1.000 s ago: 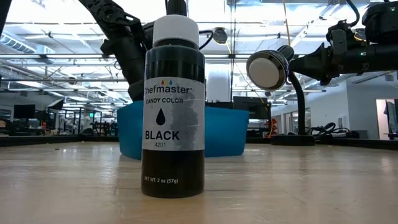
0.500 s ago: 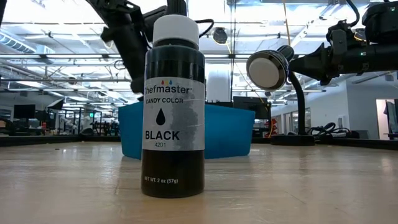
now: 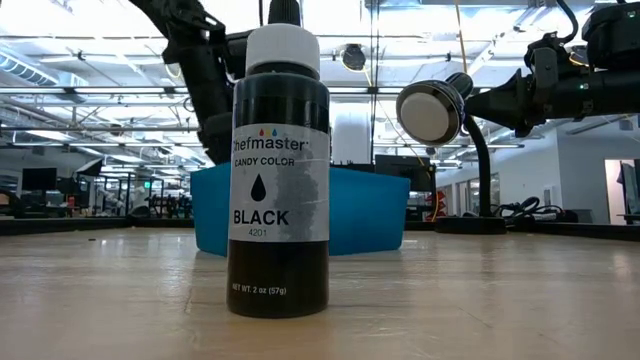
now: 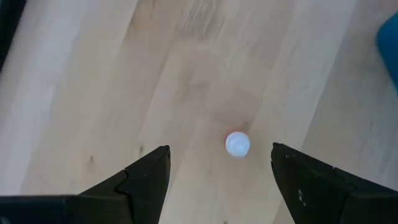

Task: Pick & Place food coloring
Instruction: Put the orange food coloring bottle into the blue bin

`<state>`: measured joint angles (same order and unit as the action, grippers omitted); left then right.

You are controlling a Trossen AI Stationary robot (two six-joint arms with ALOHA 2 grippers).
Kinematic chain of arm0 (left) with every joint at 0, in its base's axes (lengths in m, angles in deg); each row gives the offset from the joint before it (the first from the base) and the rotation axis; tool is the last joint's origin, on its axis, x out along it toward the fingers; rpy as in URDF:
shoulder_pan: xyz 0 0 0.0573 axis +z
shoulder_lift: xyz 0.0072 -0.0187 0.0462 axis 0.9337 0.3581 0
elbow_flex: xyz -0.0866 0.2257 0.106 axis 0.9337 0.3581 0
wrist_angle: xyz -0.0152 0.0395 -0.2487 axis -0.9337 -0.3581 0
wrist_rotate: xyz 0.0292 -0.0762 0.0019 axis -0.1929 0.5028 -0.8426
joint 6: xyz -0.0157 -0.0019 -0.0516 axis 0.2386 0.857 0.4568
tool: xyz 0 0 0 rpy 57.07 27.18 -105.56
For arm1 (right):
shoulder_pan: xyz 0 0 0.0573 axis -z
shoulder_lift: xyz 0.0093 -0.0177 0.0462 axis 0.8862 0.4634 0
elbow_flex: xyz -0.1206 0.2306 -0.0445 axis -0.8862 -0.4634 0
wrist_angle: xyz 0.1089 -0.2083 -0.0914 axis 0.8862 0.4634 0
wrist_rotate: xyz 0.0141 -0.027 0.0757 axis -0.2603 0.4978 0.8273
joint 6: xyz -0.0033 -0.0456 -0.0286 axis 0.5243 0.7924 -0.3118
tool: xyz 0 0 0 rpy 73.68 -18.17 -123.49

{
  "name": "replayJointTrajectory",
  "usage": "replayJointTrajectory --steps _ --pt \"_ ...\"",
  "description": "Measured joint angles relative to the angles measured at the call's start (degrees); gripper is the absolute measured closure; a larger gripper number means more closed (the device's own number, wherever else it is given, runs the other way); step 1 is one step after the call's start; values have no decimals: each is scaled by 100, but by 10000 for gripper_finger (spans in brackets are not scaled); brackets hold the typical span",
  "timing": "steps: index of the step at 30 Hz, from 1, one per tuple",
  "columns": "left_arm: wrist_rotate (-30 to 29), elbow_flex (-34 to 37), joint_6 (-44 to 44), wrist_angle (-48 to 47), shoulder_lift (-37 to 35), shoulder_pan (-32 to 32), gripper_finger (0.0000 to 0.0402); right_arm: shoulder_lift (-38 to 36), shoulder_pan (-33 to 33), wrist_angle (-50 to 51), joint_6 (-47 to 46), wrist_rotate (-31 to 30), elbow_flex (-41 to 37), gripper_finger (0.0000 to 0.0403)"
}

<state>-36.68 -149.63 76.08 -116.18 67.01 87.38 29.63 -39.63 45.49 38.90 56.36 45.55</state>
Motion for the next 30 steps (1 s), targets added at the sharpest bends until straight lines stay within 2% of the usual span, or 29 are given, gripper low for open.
replayJointTrajectory --steps 5,18,30 --pt "271 170 -39 236 0 122 128 0 0 -4 0 -2 -2 303" --pt "164 223 -155 595 746 -13 128 2 1 -7 0 -1 -1 303" --pt "170 222 -170 599 838 -9 128 0 0 -7 0 0 0 303"
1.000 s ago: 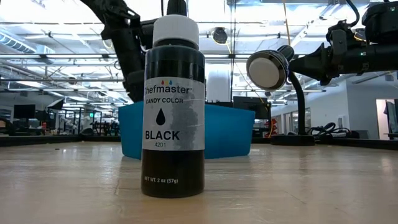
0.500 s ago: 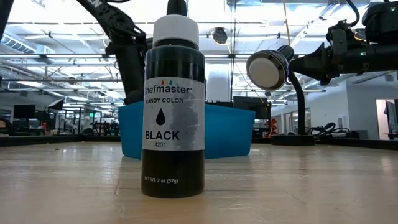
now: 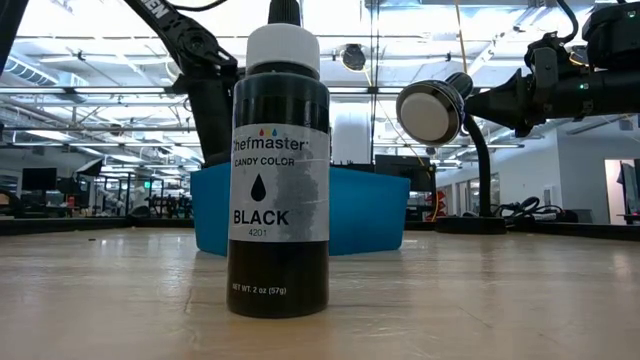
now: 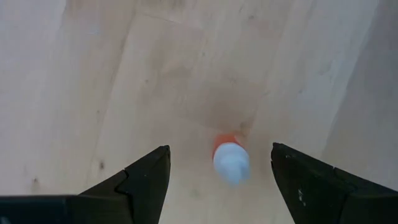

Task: Pick & Place food coloring
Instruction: Put the orange food coloring bottle into the blue bin

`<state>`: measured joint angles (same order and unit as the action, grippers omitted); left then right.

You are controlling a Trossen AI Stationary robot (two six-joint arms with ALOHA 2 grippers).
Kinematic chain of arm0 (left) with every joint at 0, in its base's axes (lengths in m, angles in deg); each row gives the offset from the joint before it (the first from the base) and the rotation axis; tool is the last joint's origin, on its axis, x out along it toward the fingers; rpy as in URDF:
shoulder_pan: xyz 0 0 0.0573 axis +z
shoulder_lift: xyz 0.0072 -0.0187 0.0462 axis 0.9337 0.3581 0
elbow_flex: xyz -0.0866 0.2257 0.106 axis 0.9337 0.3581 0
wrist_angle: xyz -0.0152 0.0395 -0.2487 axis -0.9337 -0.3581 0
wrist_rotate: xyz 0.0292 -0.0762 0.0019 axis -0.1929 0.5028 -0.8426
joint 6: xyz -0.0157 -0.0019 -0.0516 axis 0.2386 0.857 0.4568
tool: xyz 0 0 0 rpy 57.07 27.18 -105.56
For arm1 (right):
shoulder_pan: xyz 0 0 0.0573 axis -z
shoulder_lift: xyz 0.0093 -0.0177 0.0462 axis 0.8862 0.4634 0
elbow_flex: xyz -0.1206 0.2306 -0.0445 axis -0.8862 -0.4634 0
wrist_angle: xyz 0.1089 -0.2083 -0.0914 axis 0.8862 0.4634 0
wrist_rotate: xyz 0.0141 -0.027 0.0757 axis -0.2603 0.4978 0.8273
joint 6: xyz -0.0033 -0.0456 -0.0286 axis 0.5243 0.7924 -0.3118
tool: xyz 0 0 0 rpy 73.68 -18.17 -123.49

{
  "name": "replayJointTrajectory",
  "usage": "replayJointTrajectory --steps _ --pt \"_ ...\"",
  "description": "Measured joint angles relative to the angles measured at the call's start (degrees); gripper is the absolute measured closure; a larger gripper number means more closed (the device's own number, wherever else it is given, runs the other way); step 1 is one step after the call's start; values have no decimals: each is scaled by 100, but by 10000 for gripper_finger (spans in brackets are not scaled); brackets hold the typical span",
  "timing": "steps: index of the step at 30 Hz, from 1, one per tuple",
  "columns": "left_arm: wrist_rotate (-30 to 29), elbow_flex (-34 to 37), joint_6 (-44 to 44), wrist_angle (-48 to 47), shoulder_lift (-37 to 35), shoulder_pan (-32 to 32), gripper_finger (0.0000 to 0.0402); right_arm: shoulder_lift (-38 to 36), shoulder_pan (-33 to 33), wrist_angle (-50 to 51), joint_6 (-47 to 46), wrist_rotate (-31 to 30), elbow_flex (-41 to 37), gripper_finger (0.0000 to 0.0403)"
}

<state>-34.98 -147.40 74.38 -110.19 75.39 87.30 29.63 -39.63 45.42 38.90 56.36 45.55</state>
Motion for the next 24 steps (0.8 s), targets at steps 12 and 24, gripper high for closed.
replayJointTrajectory --steps 12,24 --pt "-17 -4 -20 176 312 11 128 2 0 -2 0 -2 -2 303" --pt "-177 -4 -118 94 303 11 222 2 0 0 0 0 -2 303"
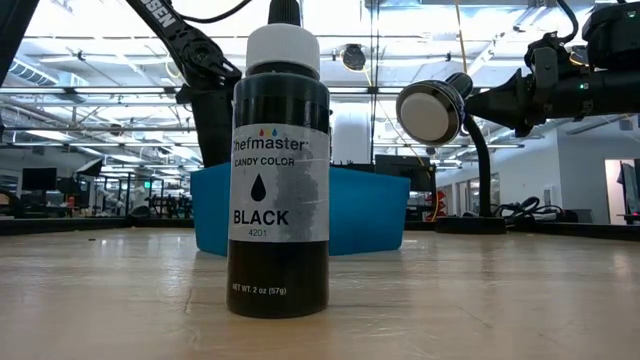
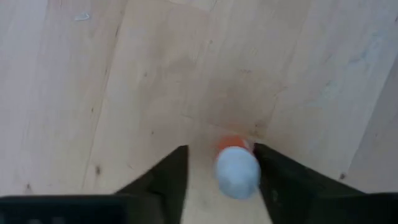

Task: Pick & Place food coloring
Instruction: Put the orange food coloring bottle into the blue bin

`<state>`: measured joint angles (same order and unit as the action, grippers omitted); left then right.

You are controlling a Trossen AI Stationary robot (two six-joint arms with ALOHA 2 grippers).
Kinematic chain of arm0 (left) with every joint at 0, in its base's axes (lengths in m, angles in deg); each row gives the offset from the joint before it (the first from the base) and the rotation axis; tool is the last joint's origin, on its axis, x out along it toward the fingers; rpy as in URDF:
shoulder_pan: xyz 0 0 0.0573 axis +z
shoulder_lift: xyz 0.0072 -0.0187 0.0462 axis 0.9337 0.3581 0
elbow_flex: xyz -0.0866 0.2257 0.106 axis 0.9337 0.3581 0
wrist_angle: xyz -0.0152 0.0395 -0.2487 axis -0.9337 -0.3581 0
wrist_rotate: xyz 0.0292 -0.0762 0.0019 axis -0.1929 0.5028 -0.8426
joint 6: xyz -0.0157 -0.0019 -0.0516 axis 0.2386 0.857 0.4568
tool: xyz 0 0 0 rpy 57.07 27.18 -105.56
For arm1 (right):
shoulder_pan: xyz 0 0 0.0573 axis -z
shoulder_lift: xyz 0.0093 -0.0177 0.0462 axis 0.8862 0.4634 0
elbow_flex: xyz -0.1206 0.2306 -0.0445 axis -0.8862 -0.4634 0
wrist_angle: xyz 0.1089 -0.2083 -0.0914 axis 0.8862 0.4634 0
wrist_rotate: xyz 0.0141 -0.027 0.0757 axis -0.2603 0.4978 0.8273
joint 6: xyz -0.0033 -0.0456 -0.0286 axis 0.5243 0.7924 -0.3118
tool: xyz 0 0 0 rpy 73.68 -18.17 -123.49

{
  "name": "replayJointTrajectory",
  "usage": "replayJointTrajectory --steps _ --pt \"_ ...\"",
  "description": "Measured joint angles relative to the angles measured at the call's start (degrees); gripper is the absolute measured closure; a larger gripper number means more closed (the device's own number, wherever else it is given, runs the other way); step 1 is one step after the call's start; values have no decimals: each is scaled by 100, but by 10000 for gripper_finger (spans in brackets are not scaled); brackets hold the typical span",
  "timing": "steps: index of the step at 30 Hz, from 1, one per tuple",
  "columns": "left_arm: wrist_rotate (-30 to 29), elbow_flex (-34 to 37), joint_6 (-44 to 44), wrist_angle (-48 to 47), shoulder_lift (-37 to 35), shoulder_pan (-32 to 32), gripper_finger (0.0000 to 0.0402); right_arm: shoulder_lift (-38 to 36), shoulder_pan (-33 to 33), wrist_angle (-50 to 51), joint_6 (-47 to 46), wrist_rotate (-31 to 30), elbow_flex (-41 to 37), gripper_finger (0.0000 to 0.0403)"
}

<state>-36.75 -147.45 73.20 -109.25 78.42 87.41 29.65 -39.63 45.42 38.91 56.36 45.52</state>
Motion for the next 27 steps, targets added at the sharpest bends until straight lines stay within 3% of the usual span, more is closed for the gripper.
replayJointTrajectory --steps 6,12,19,27 --pt "8 -14 -118 -29 -10 0 341 -1 0 0 0 0 1 303" --pt "6 -239 -74 -479 -442 -141 341 0 1 0 0 -1 0 303" --pt "174 -804 198 -1300 -1137 -850 341 0 0 1 0 -2 1 303" --pt "317 -1409 290 -1285 -904 -1979 341 0 1 -2 0 0 1 303"
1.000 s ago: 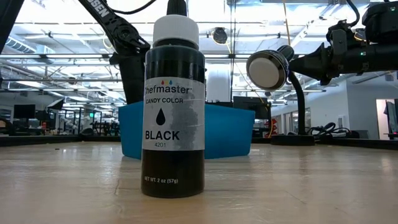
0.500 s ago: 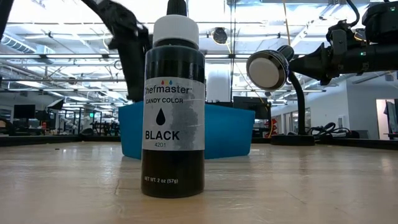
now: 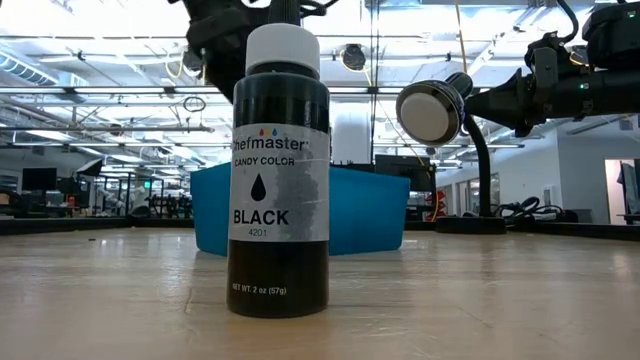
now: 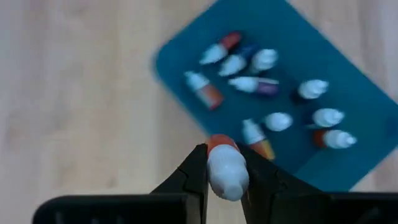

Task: Pick & Place food coloring
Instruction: Put the orange food coloring bottle into the blue bin

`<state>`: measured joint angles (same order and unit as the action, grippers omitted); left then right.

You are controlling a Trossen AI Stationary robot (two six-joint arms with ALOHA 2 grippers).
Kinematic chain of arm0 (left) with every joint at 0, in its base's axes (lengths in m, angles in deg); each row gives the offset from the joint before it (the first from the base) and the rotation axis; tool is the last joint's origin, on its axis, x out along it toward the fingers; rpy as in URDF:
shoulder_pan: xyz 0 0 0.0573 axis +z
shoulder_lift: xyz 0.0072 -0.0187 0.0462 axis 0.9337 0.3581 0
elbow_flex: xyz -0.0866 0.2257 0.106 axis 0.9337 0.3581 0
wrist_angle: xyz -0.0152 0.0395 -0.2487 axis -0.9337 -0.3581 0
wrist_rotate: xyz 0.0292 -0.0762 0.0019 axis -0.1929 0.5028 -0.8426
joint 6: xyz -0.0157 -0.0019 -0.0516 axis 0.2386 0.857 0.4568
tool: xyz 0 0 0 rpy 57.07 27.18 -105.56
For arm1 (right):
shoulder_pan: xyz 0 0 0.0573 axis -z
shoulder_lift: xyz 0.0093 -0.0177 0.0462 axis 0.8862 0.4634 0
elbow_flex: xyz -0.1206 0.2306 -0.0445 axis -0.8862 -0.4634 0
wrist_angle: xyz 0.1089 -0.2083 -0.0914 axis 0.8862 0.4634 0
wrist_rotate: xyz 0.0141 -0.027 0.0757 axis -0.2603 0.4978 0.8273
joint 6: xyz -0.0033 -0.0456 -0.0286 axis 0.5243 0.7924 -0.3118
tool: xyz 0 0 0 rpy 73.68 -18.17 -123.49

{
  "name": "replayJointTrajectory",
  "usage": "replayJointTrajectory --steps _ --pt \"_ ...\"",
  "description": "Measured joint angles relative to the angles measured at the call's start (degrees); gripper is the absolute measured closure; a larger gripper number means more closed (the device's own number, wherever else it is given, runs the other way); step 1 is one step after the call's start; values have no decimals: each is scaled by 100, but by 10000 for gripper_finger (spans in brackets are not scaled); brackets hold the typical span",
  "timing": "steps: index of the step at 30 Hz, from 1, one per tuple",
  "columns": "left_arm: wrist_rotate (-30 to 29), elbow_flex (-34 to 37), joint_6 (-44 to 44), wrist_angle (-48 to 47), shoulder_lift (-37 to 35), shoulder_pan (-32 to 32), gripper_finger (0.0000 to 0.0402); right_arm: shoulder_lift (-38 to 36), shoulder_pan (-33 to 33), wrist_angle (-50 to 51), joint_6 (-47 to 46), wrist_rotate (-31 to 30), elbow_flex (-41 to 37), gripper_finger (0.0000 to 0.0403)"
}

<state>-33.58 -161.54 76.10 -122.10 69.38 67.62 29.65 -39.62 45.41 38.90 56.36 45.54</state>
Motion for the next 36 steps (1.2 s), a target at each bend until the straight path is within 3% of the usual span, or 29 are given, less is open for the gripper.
replayJointTrajectory --steps 5,17,28,30,36 --pt "36 -9 -86 366 440 -259 341 -2 0 1 0 -1 1 303" --pt "217 -9 18 631 1466 -27 341 -2 0 1 0 0 -1 303" --pt "458 -7 180 705 1634 -12 341 -2 0 2 0 0 -1 303" --pt "456 -7 199 693 1606 -10 323 0 -1 2 0 0 1 303" --pt "457 -9 287 696 1608 -14 205 -2 1 2 0 0 1 303"
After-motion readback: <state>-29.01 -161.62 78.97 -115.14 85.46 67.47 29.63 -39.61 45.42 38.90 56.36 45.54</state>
